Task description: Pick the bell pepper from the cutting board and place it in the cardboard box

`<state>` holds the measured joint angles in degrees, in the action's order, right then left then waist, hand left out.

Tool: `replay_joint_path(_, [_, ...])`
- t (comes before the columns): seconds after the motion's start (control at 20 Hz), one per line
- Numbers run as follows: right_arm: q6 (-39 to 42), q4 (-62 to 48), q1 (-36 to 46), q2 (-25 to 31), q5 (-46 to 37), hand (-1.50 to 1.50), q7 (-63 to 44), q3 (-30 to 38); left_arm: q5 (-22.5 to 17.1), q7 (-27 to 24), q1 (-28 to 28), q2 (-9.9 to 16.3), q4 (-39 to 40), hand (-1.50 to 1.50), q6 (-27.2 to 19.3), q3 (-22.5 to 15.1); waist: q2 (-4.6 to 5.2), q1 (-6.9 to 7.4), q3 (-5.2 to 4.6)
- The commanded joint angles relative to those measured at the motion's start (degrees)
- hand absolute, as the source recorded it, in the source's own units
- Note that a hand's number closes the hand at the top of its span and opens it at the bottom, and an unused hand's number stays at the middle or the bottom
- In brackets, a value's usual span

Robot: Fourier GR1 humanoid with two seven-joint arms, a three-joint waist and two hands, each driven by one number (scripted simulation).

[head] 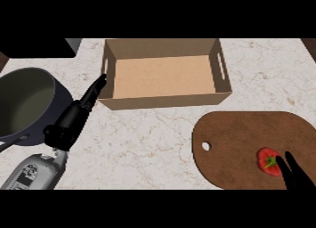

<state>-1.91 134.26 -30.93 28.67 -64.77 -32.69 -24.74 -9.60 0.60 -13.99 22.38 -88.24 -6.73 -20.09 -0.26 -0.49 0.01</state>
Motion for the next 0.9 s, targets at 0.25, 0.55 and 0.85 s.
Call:
replay_joint_path(0.25, [9.75, -3.12, 12.13, -8.37, -1.78, -1.50, -6.87, -2.71, 3.43, 4.63, 0.50, -4.58, -0.61, 0.00, 1.38, -0.35, 0.26, 0.45, -0.02])
replay_joint_path(0.55, [10.61, -10.79, 14.86, -9.48, 1.04, -1.50, -5.04, 3.15, 4.29, 2.44, 0.08, -5.63, 2.17, 0.00, 4.47, 3.15, 0.29, 0.28, -0.01])
replay_joint_path(0.85, [4.53, -19.38, 15.36, -9.24, 3.02, -1.50, 2.60, 8.22, 7.24, 2.84, 3.15, -6.98, -0.52, 0.00, 4.82, 3.46, 0.24, 0.37, 0.01])
